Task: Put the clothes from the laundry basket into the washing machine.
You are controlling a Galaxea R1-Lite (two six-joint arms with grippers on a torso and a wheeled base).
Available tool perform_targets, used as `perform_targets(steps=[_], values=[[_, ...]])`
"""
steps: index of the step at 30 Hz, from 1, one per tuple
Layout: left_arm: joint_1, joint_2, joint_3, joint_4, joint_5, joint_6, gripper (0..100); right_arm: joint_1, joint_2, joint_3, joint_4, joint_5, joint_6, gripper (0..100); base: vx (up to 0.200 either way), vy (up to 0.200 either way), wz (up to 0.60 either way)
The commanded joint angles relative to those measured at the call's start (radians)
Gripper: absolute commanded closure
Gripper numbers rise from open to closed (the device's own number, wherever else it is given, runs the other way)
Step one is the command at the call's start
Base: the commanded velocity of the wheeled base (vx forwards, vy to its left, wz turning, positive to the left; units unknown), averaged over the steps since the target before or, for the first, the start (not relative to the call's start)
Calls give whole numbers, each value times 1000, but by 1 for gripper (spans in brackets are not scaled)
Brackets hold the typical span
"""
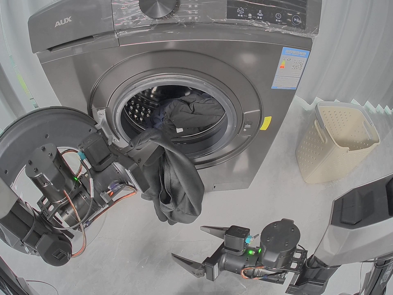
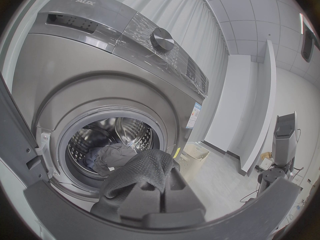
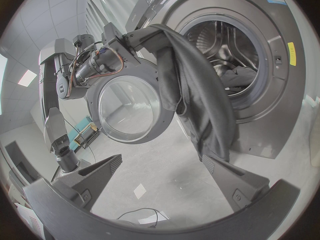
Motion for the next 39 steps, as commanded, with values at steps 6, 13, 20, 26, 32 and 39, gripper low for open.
perform_targets(steps=[6,13,20,26,32,39], values=[[2,7,-11,0,11,0,100,-2,140,-175,0,0,-3,0,0,0,0],[2,4,-11,0,13,0,100,-37,246,-355,0,6,-5,0,0,0,0],[2,4,-10,0,13,0,100,-97,309,-473,1,14,-28,0,0,0,0],[2,1,-10,0,13,0,100,-138,337,-525,1,10,-34,0,0,0,0],[2,1,-10,0,13,0,100,-141,340,-533,1,3,-35,0,0,0,0],[2,-1,-10,0,13,-2,100,-141,341,-551,1,0,-34,100,0,0,0]])
